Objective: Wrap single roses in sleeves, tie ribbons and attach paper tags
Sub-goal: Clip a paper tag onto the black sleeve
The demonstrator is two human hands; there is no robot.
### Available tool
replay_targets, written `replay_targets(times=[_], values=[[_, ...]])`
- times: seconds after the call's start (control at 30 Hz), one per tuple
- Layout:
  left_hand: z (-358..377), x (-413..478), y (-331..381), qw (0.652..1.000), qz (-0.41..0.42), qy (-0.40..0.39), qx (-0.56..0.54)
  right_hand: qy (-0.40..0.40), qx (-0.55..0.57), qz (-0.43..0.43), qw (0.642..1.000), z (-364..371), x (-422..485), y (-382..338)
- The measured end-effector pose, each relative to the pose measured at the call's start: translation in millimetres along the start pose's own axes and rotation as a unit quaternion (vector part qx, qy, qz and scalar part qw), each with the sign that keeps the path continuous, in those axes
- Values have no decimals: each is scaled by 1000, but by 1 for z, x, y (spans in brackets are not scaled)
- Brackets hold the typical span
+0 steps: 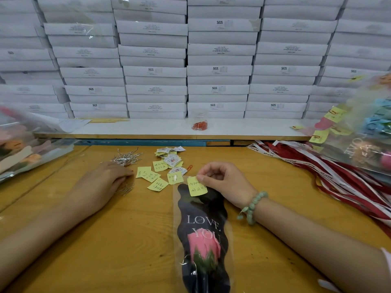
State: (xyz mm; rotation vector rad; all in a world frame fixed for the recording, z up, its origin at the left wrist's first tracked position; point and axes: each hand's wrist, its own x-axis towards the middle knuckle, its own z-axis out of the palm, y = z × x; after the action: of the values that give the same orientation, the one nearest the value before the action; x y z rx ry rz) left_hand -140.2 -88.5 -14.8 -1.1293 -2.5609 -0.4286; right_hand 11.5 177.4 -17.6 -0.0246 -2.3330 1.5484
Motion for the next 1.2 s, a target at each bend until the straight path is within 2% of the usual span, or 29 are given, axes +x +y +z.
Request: replay_targets(times=[0.2, 0.47, 0.57, 0.7, 0.87, 1.03, 1.2], values=[[1, 1, 0, 1000, -17, 22, -10, -3, 1, -3, 1000, 0, 1, 2], [-2, -3, -3, 996, 50, 52, 60, -4, 9, -5, 1000, 1, 1, 2], [0, -4, -5, 994, 47, 79, 54, -3, 6, -4, 1000, 0, 1, 2], [1, -1, -8, 992, 16, 124, -6, 0, 15, -3, 1000, 0, 0, 1], [-4, 1, -2, 976, -39, 164, -141, 1, 24, -1, 1000, 0, 0, 0], [-17, 3, 31, 904, -134, 173, -368, -4, 32, -11, 999, 0, 0, 0], [-25, 1, 78, 839, -111, 96, -524, -8, 21, -23, 999, 1, -1, -2]])
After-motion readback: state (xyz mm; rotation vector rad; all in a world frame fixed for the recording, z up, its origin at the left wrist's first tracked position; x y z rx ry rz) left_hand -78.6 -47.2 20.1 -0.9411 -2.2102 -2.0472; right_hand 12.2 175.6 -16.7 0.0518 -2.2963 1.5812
